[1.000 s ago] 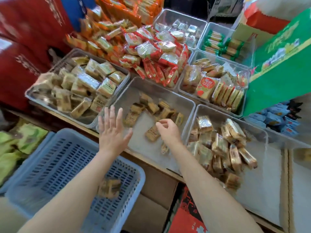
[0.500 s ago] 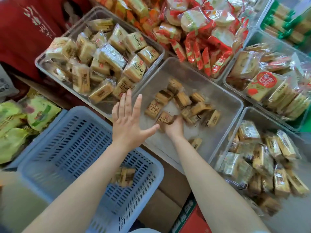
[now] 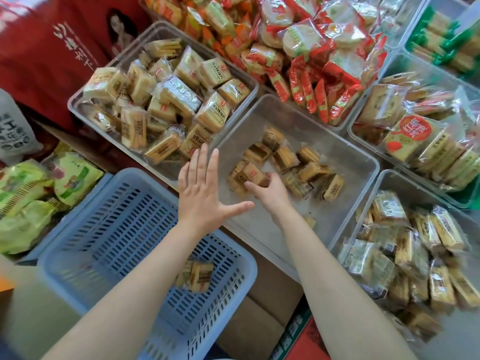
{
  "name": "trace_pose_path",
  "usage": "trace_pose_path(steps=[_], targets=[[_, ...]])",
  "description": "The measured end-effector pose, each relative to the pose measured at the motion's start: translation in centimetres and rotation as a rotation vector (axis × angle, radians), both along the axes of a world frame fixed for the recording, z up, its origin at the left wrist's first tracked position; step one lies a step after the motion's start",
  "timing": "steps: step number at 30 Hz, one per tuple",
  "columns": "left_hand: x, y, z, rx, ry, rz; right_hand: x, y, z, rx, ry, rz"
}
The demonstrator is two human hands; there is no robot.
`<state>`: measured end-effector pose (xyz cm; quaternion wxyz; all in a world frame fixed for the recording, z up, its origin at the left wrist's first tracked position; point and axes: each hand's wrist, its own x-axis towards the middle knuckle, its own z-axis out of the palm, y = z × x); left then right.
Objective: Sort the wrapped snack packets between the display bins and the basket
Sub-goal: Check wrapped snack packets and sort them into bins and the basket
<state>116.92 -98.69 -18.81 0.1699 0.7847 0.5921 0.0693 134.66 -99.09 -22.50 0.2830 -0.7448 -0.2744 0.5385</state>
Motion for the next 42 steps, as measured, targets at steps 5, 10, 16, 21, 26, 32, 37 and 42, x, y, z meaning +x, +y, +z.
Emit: trace_pose_path(steps=[5, 10, 16, 21, 26, 32, 37, 42], targets=[[-0.1, 0.0, -0.2, 0.005, -0.003, -0.019, -1.1, 2.6, -1.9, -0.100, 0.027, -0.048], [-0.2, 0.1, -0.4, 0.016, -0.020, -0.033, -2.1, 3.5, -2.3, -0.043, 0.138, -0.093], [-0.4, 0.1, -0.6, 0.031, -0.019, -0.041, -2.2, 3.3, -2.0, -0.073, 0.179, 0.010], [-0.4, 0.1, 0.1, -0.011, -0.006, -0.049, -1.6, 1.0, -1.0, -0.045, 0.177, 0.023], [0.2, -0.5, 1.9, -0.075, -0.040, -0.116, 1.1, -3.0, 4.0, 0.070, 0.243, -0.080], [2.8, -6.5, 6.8, -0.536, -0.703, -0.010, 2.4, -10.3, 12.0, 0.267, 0.461, -0.041], [2.3, -12.5, 9.8, -0.715, -0.933, -0.014, 1.9, -18.7, 16.8, 0.342, 0.308, -0.048], [1.9, -20.1, 11.5, -0.698, -0.939, -0.089, 2.1, -26.8, 17.5, 0.405, 0.193, -0.122]])
